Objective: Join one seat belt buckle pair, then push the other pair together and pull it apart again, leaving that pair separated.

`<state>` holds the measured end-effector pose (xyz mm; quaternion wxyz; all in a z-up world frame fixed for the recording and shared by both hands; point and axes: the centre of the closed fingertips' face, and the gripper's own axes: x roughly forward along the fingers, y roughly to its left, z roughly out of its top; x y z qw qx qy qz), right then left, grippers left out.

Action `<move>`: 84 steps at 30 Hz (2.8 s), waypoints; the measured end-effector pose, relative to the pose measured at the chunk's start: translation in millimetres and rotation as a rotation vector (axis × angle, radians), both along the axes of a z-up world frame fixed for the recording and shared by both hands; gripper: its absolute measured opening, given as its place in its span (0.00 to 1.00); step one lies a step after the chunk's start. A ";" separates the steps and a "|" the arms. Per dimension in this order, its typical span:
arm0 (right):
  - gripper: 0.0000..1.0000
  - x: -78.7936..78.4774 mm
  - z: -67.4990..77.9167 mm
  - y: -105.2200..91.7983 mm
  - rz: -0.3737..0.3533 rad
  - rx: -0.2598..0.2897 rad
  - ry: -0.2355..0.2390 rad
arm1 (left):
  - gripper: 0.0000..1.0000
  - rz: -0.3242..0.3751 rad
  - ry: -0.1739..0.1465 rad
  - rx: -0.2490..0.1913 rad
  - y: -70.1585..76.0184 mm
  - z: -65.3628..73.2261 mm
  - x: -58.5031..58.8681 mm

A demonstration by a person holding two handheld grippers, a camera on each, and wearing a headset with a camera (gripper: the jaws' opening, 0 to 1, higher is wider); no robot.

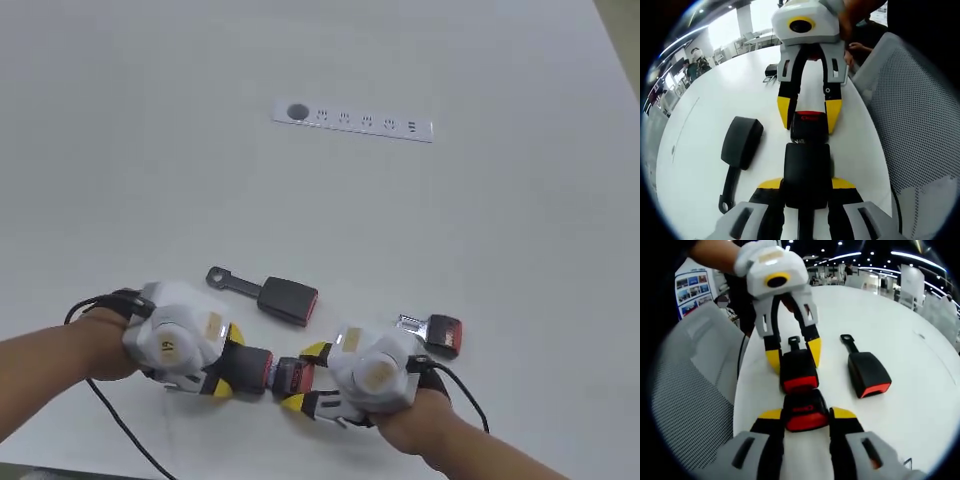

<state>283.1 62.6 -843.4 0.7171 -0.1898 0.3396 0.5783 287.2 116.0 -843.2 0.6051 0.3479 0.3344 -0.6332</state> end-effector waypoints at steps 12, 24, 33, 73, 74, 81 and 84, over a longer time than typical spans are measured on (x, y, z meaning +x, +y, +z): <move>0.33 -2.8 2.3 -0.6 -0.017 0.018 -0.044 | 0.34 0.008 0.004 -0.048 0.9 1.1 0.2; 0.33 -3.7 3.6 -0.7 -0.025 0.043 -0.052 | 0.34 0.005 0.010 -0.079 1.1 2.1 0.2; 0.33 -4.0 4.7 -0.9 -0.035 0.051 -0.082 | 0.34 0.029 0.018 -0.099 1.6 2.1 0.3; 0.35 -4.9 4.1 -0.5 -0.054 0.046 -0.082 | 0.35 0.064 0.023 -0.104 -0.4 0.9 -0.1; 0.35 -4.8 4.3 -0.5 -0.055 0.046 -0.080 | 0.35 0.066 0.019 -0.096 -1.1 1.2 -0.4; 0.45 -4.6 4.0 -2.5 -0.069 0.038 -0.084 | 0.40 0.097 0.007 -0.064 -3.7 2.8 -3.1; 0.74 -3.6 12.5 -2.5 -0.117 0.098 -0.068 | 0.53 0.131 0.024 -0.141 -14.9 17.7 -6.1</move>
